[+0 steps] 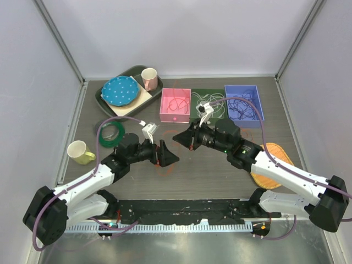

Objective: Untangle the cables

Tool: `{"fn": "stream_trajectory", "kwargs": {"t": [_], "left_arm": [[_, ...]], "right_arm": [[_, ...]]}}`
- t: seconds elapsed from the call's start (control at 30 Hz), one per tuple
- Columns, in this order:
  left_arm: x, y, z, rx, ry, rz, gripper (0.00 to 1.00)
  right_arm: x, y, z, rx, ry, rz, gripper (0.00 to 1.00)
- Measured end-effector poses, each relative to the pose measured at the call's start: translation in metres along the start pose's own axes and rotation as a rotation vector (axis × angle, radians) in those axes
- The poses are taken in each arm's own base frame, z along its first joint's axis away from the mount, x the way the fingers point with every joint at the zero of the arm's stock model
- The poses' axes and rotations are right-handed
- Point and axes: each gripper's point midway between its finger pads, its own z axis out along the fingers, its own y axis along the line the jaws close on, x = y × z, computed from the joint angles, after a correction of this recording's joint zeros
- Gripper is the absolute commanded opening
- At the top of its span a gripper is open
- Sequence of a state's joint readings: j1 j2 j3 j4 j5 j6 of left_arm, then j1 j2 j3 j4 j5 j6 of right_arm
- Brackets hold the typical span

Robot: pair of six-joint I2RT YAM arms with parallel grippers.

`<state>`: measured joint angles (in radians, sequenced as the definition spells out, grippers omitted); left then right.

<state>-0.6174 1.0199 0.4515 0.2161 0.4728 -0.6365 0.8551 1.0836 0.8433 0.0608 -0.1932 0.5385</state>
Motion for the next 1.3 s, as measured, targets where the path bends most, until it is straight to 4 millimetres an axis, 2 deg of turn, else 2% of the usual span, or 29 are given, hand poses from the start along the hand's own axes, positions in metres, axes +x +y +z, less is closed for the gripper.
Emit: {"fn": "stream_trajectory", "kwargs": {"t": [0.07,0.13,0.2,0.27,0.3,0.37,0.4,0.5,0.6,0.7,0.8,0.83,0.87,1.03,1.13,1.27,1.3], "left_arm": [[0.001,-0.002,0.0,0.01,-0.001,0.015,0.97],[0.0,-0.002,0.001,0.007,-0.008,0.022,0.73],[-0.001,-0.001,0.001,-0.003,-0.014,0.025,0.56],[-0.001,0.001,0.002,-0.012,-0.018,0.024,0.45],[-0.001,0.002,0.002,-0.016,-0.018,0.028,0.32],[0.0,0.003,0.003,-0.022,-0.016,0.025,0.2],[0.0,0.004,0.003,-0.024,-0.014,0.025,0.1],[0.0,0.006,0.004,-0.039,-0.018,0.026,0.0],[-0.001,0.009,0.004,-0.059,-0.028,0.024,0.0],[-0.011,0.004,0.002,-0.059,-0.063,0.036,0.0],[-0.029,-0.007,-0.004,-0.06,-0.122,0.049,0.0],[-0.034,-0.007,-0.006,-0.08,-0.139,0.048,0.0],[-0.038,-0.004,-0.009,-0.108,-0.153,0.04,0.0],[-0.056,0.01,-0.022,-0.263,-0.185,0.002,0.0],[-0.082,0.007,-0.032,-0.338,-0.236,0.003,0.0],[-0.125,-0.004,-0.045,-0.401,-0.331,0.014,0.0],[-0.131,-0.005,-0.047,-0.414,-0.345,0.015,0.0]], "right_arm": [[-0.006,0.008,0.001,-0.024,-0.02,0.012,0.01],[-0.007,0.013,0.001,-0.041,-0.023,0.027,0.01],[-0.006,0.018,0.001,-0.056,-0.019,0.041,0.01],[-0.006,0.02,0.0,-0.06,-0.019,0.052,0.01],[-0.006,0.02,0.0,-0.061,-0.021,0.055,0.01],[-0.008,0.02,-0.002,-0.054,-0.026,0.06,0.01],[-0.009,0.019,-0.003,-0.048,-0.033,0.06,0.01],[-0.018,0.012,-0.01,0.009,-0.074,0.059,0.01],[-0.031,-0.004,-0.025,0.126,-0.136,0.054,0.01],[-0.03,-0.027,-0.042,0.266,-0.157,0.052,0.06],[-0.022,-0.048,-0.055,0.381,-0.151,0.043,0.34],[-0.02,-0.056,-0.059,0.417,-0.156,0.032,0.51],[-0.018,-0.063,-0.064,0.447,-0.158,0.02,0.56],[0.007,-0.092,-0.079,0.513,-0.14,-0.062,0.74],[0.025,-0.11,-0.087,0.565,-0.118,-0.106,0.85],[0.025,-0.143,-0.107,0.749,-0.175,-0.114,0.91],[0.024,-0.145,-0.109,0.764,-0.181,-0.114,0.91]]}}
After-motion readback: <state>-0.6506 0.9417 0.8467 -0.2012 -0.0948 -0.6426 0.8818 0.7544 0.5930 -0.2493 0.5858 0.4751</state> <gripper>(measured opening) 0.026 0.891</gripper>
